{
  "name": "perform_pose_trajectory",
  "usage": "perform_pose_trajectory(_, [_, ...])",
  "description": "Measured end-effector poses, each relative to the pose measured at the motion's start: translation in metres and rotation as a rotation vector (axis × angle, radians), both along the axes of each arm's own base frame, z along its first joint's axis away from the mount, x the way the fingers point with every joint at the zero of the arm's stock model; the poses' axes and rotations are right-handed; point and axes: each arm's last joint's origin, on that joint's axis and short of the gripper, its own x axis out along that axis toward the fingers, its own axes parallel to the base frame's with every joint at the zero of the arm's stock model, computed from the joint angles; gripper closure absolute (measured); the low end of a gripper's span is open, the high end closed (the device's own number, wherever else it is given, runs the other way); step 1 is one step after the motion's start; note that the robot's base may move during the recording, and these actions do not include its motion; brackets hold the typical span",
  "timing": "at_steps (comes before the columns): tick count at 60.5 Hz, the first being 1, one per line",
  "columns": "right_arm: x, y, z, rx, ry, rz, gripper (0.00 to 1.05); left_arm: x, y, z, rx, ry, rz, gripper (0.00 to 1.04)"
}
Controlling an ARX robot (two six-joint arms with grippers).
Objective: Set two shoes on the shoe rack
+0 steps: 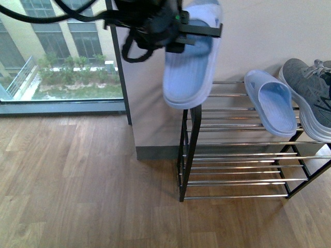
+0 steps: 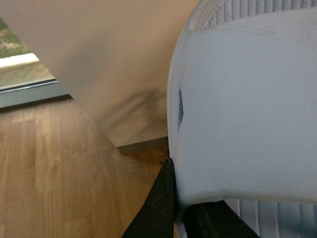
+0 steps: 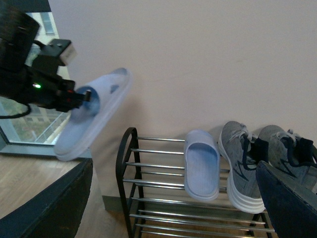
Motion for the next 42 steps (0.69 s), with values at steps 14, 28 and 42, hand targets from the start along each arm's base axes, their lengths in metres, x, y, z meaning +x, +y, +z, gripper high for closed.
perform_pose_trajectory(14, [0.0, 0.0, 0.0, 0.0, 0.0, 0.0, 0.09, 0.02, -0.051, -0.029, -0.01, 0.038, 0.072, 1.03])
perform_pose_trajectory(28, [0.0, 0.0, 0.0, 0.0, 0.0, 0.0, 0.09, 0.048, -0.073, -0.051, -0.07, 0.069, 0.139, 1.03])
perform_pose_trajectory(42, [0.0, 0.0, 0.0, 0.0, 0.0, 0.0, 0.09, 0.056, -0.08, -0.08, -0.042, 0.114, 0.155, 1.03])
